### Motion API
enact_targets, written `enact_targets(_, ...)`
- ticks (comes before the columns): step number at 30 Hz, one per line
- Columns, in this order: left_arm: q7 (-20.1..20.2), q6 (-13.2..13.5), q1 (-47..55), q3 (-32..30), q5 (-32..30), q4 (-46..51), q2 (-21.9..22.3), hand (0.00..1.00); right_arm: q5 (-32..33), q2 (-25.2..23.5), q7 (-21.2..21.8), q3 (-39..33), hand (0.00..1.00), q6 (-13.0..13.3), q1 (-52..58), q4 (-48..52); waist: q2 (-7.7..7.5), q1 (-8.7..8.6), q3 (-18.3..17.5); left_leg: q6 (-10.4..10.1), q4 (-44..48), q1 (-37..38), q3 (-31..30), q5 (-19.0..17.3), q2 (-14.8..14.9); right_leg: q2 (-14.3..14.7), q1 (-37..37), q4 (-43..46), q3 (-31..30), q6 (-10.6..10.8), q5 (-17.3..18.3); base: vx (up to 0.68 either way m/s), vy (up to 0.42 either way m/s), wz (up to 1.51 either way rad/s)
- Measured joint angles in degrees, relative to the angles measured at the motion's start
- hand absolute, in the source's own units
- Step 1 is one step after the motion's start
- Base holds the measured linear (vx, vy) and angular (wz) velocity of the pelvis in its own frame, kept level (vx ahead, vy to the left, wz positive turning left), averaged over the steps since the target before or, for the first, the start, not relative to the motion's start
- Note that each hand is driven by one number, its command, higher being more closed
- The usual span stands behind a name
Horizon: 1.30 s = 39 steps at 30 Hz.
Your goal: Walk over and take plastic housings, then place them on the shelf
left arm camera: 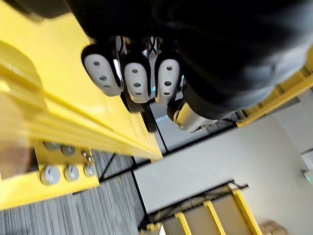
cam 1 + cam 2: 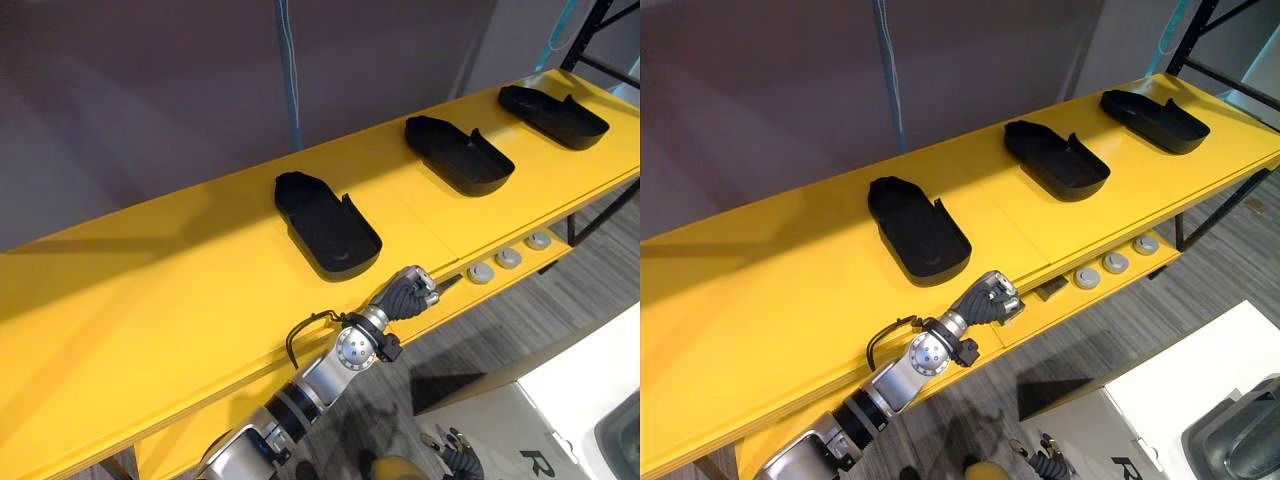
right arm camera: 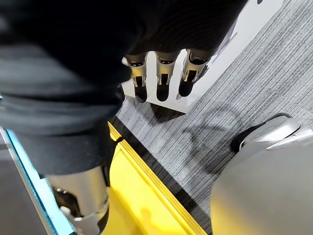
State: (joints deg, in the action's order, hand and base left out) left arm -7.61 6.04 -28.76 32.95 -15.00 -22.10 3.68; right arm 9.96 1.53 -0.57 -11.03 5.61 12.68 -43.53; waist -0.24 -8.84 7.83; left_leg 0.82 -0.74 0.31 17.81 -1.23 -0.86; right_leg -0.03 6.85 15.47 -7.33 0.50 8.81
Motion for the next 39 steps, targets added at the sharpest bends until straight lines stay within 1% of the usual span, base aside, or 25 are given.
enact_targets(5, -2.13, -0.8, -1.2, -4.29, -0.17, -1.64, 0.0, 1.0, 0.02, -0.2, -0.4, -0.02, 0.0, 0.12, -0.04, 0.02, -0.32, -0.04, 0.2, -0.01, 0.07, -0.8, 0.18, -0.01, 0.0, 0.02, 0.86, 0.05, -0.11, 0.01, -0.01, 0.0, 0.0, 0.0)
enact_targets(10, -2.56, -1.69, -3.35, -7.28, -0.96, -2.86, 0.0, 1.0, 0.02, -0.49, -0.57, 0.0, 0.0, 0.12, -0.89, 0.02, -1.0, -0.02, 0.68, -0.22, 0.44, -1.14, 0.92, -0.15, 0.04, 0.04, 1.21, 0.04, -0.63, 0.02, -0.02, 0.0, 0.012, -0.04)
enact_targets(14, -3.16, -1.86, -4.95, -7.97, -2.5, -4.11, 0.08, 1.0, 0.05, -0.92, -0.68, 0.0, 0.0, 0.19, -1.68, 0.08, -1.27, 0.01, 1.25, -0.38, 0.53, -1.27, 1.01, -0.32, 0.06, 0.08, 1.39, 0.07, -0.87, 0.02, -0.02, 0.0, 0.004, -0.02)
enact_targets(22, -3.29, -1.9, -8.36, -10.53, -6.6, -6.53, 0.27, 1.0, 0.2, -0.92, -0.71, 0.01, 0.0, 0.44, -2.22, 0.19, -1.25, 0.01, 2.84, -0.44, 1.37, -2.03, 1.79, -0.77, 0.67, 0.66, 2.31, 0.54, -1.57, 0.01, -0.02, -0.02, 0.004, -0.05)
enact_targets(30, -3.55, -2.3, -11.65, -13.48, -7.07, -8.18, 0.19, 1.0, 0.23, -0.33, -0.86, 1.01, 0.0, 0.8, -2.78, 0.23, -1.17, 0.01, 4.02, -1.08, 3.01, -3.09, 2.3, -1.25, 1.3, 0.95, 3.11, 1.15, -1.71, -0.14, -0.12, 0.0, -0.004, -0.01)
enact_targets(37, -4.19, -2.29, -11.93, -13.4, -6.86, -7.95, 0.34, 1.0, 0.35, -0.23, -0.87, 1.01, 0.0, 0.81, -2.8, 0.27, -1.1, 0.06, 4.41, -0.88, 3.08, -3.11, 2.3, -1.35, 1.31, 0.96, 3.08, 1.09, -1.7, -0.23, -0.17, 0.0, 0.0, 0.0)
enact_targets(39, -4.44, -2.51, -11.23, -12.72, -6.52, -5.63, 0.33, 1.0, 0.51, -0.21, -0.88, 0.98, 0.0, 0.82, -2.79, 0.53, -0.88, 0.07, 4.71, -0.87, 3.12, -3.13, 2.23, -1.35, 1.32, 0.96, 3.03, 1.05, -1.63, -0.23, -0.17, 0.0, 0.0, 0.0)
